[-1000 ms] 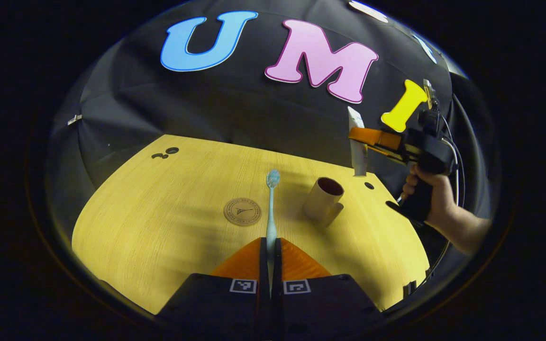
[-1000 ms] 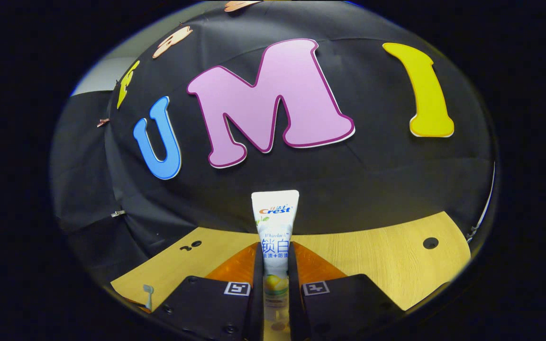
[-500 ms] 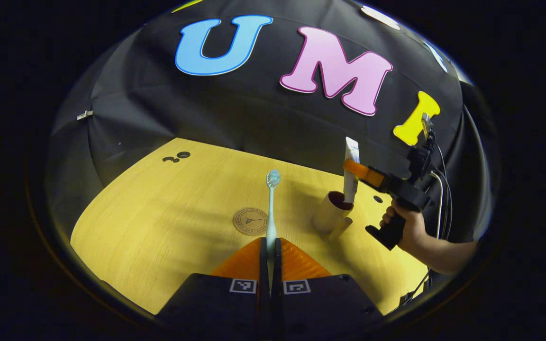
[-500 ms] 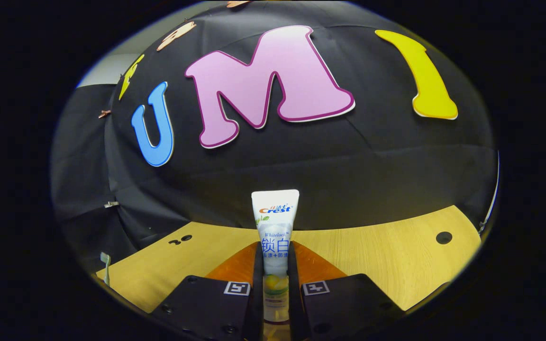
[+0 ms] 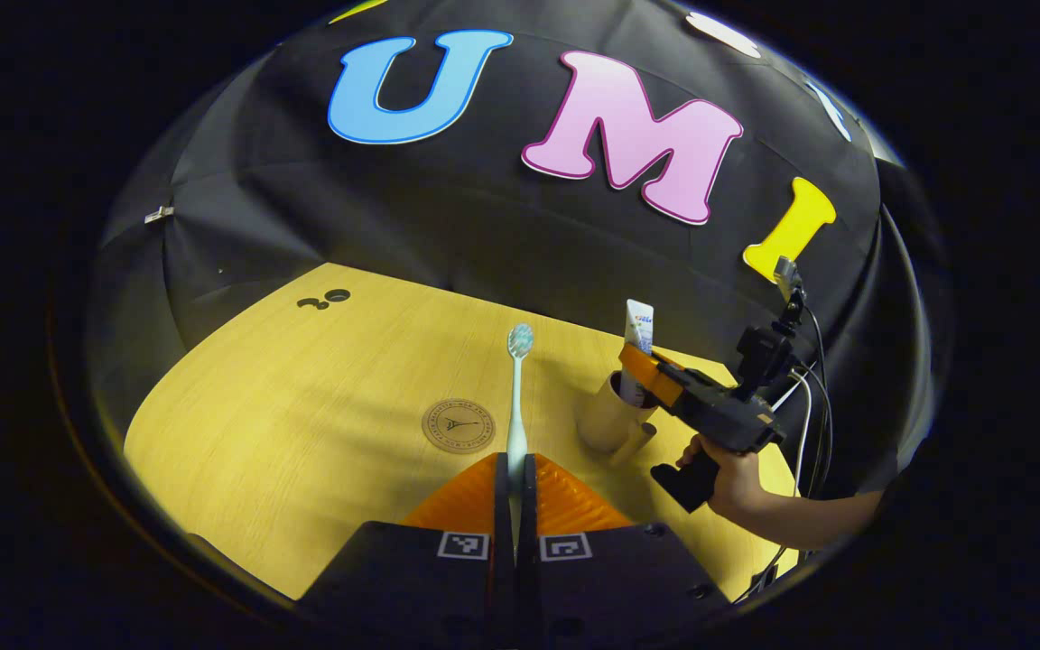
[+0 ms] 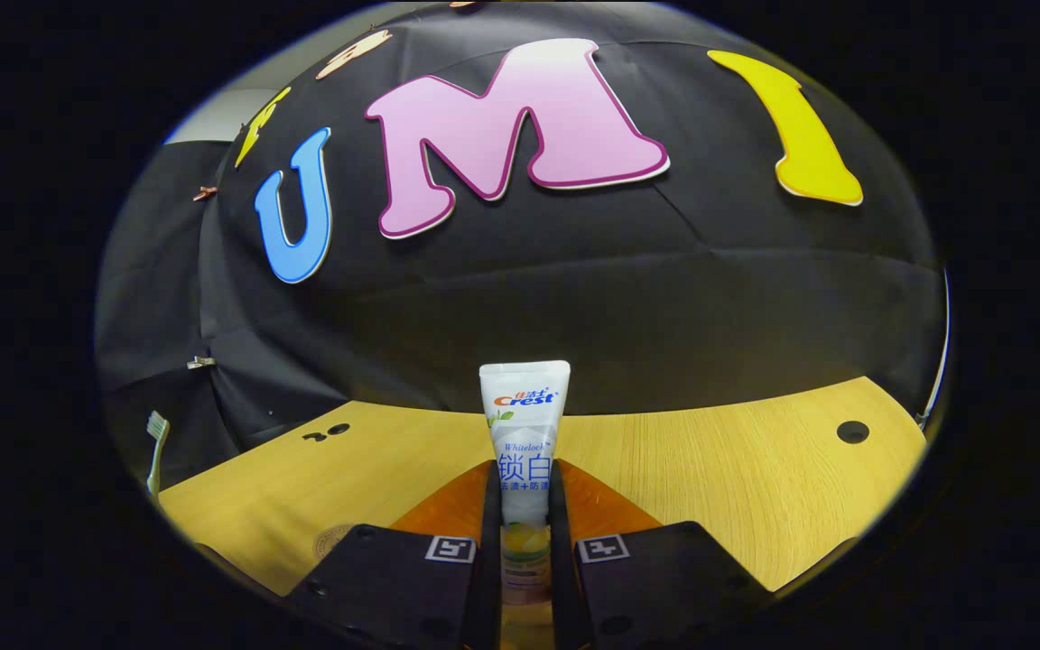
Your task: Put the toothbrush and toothpaste on the desktop into the cup, then pick up the cup and place it on the coaster on the desktop.
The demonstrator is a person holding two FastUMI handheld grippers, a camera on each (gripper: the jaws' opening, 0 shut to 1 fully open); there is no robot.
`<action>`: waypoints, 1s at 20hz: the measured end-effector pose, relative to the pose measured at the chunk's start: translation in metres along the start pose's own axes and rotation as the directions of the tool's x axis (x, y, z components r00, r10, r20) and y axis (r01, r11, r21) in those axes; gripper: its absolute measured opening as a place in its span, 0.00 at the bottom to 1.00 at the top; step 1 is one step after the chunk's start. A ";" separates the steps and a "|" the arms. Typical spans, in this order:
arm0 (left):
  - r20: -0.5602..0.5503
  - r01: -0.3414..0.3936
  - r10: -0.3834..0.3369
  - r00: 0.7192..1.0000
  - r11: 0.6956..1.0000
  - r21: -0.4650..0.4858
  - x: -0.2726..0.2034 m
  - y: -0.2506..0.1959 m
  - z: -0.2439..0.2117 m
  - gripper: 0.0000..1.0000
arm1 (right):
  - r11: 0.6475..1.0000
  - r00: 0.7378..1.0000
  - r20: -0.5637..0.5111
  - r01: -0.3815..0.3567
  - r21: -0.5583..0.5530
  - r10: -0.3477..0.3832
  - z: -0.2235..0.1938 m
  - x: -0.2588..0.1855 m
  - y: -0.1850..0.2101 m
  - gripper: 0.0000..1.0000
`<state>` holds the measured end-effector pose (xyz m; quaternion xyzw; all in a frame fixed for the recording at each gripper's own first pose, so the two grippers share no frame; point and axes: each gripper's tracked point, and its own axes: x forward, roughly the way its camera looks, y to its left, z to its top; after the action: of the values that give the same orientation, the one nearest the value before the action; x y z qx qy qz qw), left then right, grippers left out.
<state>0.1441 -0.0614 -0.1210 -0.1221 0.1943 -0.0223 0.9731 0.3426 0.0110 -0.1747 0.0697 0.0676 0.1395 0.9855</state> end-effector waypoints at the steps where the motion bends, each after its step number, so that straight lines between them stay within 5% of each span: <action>1: -0.004 0.004 -0.004 1.000 1.000 0.001 0.002 -0.003 -0.001 0.07 | 1.000 1.000 0.011 -0.003 0.001 0.003 0.001 -0.002 0.001 0.26; 5: -0.009 0.023 -0.023 1.000 1.000 0.004 0.005 -0.018 -0.004 0.06 | 1.000 1.000 -0.010 -0.019 -0.008 0.019 -0.011 -0.008 0.004 0.41; 6: -0.008 0.030 -0.030 1.000 1.000 0.008 0.007 -0.022 -0.004 0.07 | 1.000 1.000 -0.007 -0.019 -0.003 0.019 -0.009 -0.009 0.002 0.54; 7: -0.003 0.037 -0.037 0.999 0.999 0.014 0.008 -0.026 -0.002 0.06 | 1.000 1.000 -0.010 -0.020 0.005 0.020 -0.006 -0.013 0.002 0.56; 10: 0.036 0.078 -0.079 0.996 0.997 0.021 0.018 -0.045 0.011 0.06 | 0.999 0.999 -0.036 0.000 0.035 0.001 -0.006 -0.029 -0.007 0.99; 16: 0.169 0.203 -0.205 0.964 0.979 0.027 0.059 -0.099 0.064 0.06 | 0.993 0.986 -0.124 0.116 0.036 -0.110 -0.011 -0.089 -0.046 0.98; 20: 0.277 0.307 -0.314 0.908 0.949 0.070 0.087 -0.140 0.099 0.06 | 0.988 0.973 -0.175 0.152 -0.011 -0.151 -0.012 -0.131 -0.066 0.98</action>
<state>0.2625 -0.1821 -0.0304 -0.1414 0.0301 -0.1613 0.9763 0.2337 -0.0873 -0.1822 0.0531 0.1594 0.0693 0.9833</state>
